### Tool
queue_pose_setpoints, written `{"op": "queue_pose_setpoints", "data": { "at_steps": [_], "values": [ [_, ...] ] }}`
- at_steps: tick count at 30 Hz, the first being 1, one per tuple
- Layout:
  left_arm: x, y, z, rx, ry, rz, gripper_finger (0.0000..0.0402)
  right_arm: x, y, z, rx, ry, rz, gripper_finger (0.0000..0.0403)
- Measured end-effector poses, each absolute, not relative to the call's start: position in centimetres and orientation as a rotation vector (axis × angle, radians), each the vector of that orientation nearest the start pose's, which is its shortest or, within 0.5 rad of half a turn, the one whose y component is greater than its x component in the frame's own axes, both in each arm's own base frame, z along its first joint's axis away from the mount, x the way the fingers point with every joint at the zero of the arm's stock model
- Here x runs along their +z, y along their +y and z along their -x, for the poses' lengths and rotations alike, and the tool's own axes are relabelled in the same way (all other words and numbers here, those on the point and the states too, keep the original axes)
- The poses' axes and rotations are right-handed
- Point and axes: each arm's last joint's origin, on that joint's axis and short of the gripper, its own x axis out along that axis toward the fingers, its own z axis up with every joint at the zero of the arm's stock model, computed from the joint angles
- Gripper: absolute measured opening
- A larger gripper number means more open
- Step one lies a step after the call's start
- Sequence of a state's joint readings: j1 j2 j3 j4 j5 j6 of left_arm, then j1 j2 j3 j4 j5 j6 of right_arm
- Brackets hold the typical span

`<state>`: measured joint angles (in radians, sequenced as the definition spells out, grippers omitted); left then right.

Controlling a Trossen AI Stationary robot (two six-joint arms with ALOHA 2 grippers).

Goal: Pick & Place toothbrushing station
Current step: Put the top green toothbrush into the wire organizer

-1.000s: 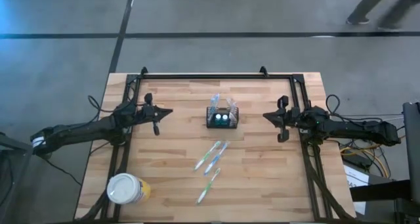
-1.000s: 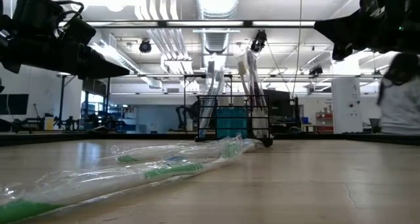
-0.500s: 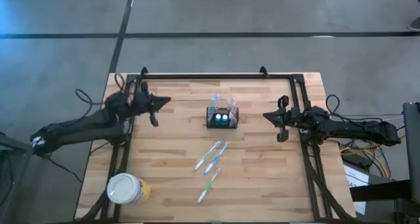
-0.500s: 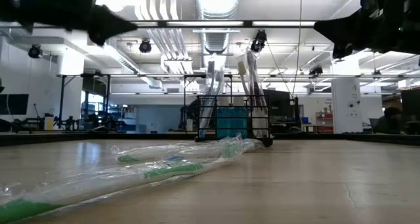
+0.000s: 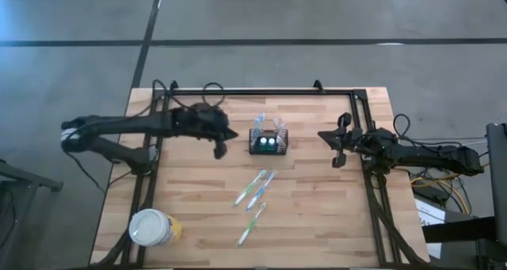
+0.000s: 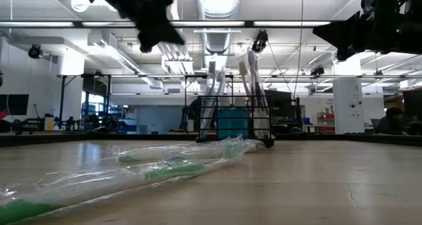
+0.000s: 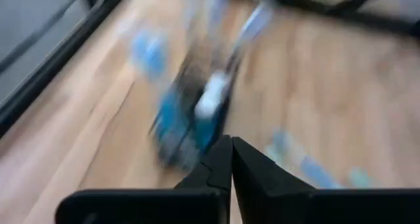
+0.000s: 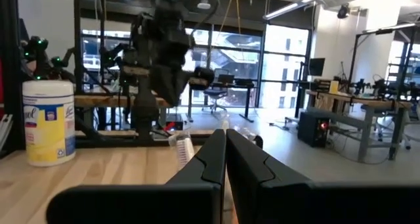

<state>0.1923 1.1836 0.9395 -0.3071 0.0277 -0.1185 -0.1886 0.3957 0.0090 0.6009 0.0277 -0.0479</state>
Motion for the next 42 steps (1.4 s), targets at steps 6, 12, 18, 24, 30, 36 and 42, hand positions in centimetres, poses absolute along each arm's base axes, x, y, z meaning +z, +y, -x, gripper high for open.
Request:
{"op": "queue_pose_setpoints", "data": {
  "at_steps": [6, 12, 18, 24, 30, 36, 42],
  "values": [
    [26.3, 2.8, -29.1, 0.153, 0.646, 0.209, 0.0074, 18.7, -2.3, -11.9, -0.221, -0.185, 0.067, 0.0008],
    [23.0, 0.7, -31.6, 0.214, 0.752, 0.299, 0.0158, 18.7, -2.3, -11.9, -0.22, -0.184, 0.059, 0.0008],
    [21.0, -1.9, -33.9, 0.21, 0.858, 0.314, 0.0204, 18.6, -2.3, -11.9, -0.218, -0.183, 0.04, 0.0008],
    [20.2, -3.8, -36.4, 0.343, 0.976, 0.198, 0.0206, 18.6, -2.3, -11.9, -0.218, -0.183, 0.04, 0.0008],
    [19.3, -4.5, -39.1, 0.392, 1.097, 0.15, 0.0207, 18.6, -2.3, -11.9, -0.218, -0.182, 0.049, 0.0008],
    [17.3, -4.7, -40.4, 0.413, 1.222, 0.115, 0.0207, 18.6, -2.3, -11.9, -0.22, -0.18, 0.067, 0.0008],
    [16.6, -4.8, -40.5, 0.394, 1.254, 0.129, 0.0207, 18.6, -2.3, -11.9, -0.22, -0.181, 0.067, 0.0008]
  ]
}}
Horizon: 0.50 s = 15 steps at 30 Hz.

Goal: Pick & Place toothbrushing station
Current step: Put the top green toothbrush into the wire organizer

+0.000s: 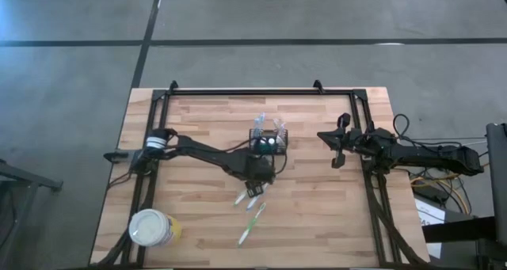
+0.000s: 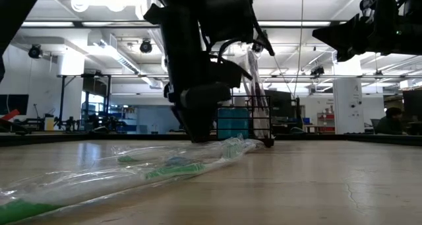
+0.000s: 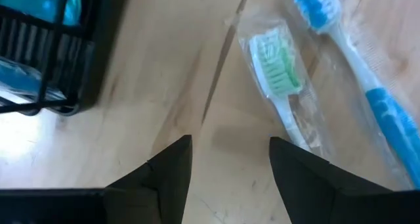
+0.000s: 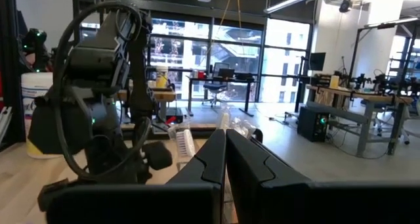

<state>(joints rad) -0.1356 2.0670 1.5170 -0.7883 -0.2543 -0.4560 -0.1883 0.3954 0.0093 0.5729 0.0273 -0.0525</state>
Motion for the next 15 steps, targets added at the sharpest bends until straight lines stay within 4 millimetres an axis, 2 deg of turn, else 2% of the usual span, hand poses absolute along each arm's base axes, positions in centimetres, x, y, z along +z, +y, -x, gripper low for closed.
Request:
{"op": "queue_pose_setpoints", "data": {
  "at_steps": [8, 15],
  "values": [
    [18.7, -4.6, -40.0, 0.412, 1.198, 0.122, 0.0207, 18.7, -2.3, -11.9, -0.219, -0.182, 0.062, 0.0008],
    [18.7, -5.1, -40.2, 0.347, 1.204, 0.169, 0.0207, 18.7, -2.3, -11.9, -0.218, -0.184, 0.047, 0.0008]
  ]
}}
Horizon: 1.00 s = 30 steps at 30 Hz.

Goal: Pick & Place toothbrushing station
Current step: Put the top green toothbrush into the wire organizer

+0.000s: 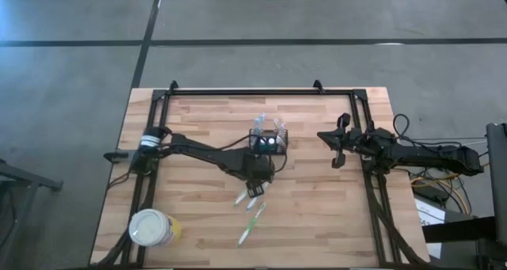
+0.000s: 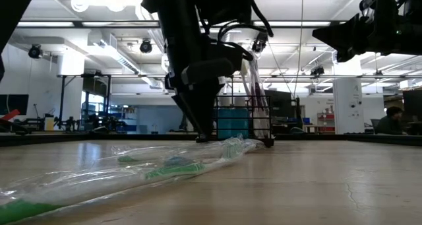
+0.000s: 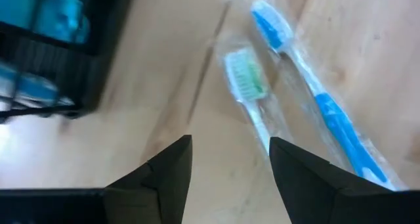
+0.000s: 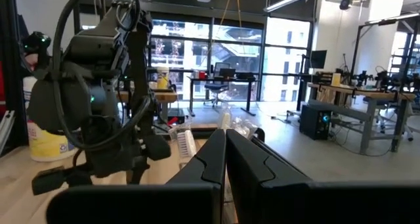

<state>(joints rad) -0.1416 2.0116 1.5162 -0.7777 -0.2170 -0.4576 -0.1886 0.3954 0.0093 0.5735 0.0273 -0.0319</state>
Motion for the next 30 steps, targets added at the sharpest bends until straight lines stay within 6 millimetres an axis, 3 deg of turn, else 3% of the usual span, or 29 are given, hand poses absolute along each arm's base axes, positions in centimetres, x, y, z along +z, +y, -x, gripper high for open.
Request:
{"op": "queue_pose_setpoints", "data": {
  "at_steps": [30],
  "values": [
    [16.7, -5.3, -40.0, 0.317, 1.189, 0.194, 0.0207, 18.6, -2.3, -11.9, -0.217, -0.183, 0.043, 0.0008]
  ]
}}
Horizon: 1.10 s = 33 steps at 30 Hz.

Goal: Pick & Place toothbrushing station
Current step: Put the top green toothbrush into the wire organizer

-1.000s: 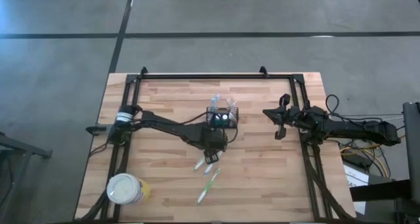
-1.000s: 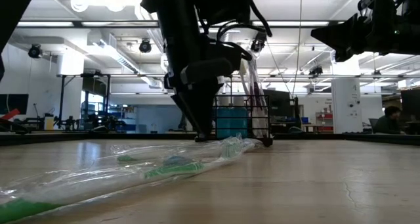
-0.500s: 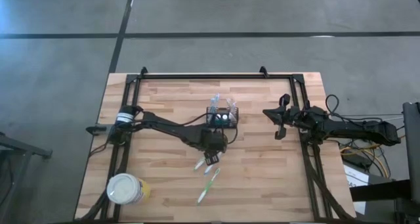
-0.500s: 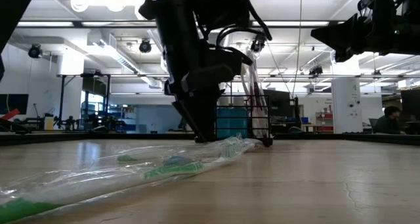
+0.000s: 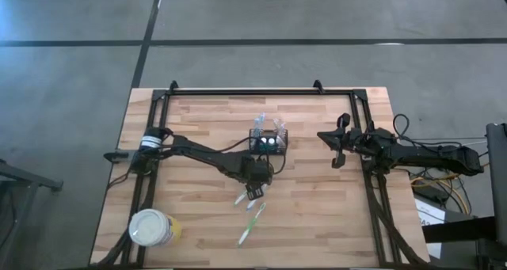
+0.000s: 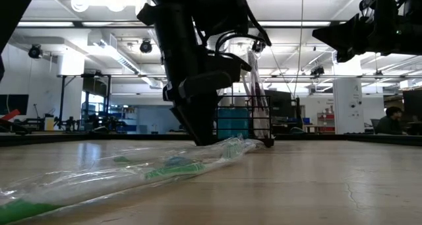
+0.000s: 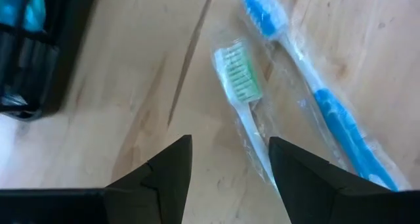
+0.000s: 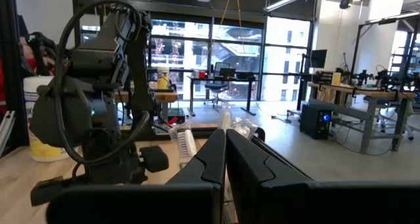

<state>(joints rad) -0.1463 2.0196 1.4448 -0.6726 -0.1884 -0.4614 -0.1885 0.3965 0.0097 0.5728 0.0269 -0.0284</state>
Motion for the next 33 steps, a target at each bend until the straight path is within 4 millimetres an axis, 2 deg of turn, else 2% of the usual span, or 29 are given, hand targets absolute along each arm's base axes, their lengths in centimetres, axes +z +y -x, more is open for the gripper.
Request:
{"op": "queue_pose_setpoints", "data": {
  "at_steps": [11, 26, 33],
  "values": [
    [15.0, -5.1, -38.1, 0.357, 1.301, 0.181, 0.0207, 18.6, -2.3, -11.9, -0.217, -0.183, 0.042, 0.0008],
    [14.3, -5.0, -38.0, 0.327, 1.31, 0.146, 0.0203, 18.7, -2.3, -11.9, -0.218, -0.183, 0.044, 0.0008],
    [16.7, -4.8, -38.0, 0.35, 1.25, 0.134, 0.0202, 18.7, -2.3, -11.9, -0.218, -0.183, 0.044, 0.0008]
  ]
}}
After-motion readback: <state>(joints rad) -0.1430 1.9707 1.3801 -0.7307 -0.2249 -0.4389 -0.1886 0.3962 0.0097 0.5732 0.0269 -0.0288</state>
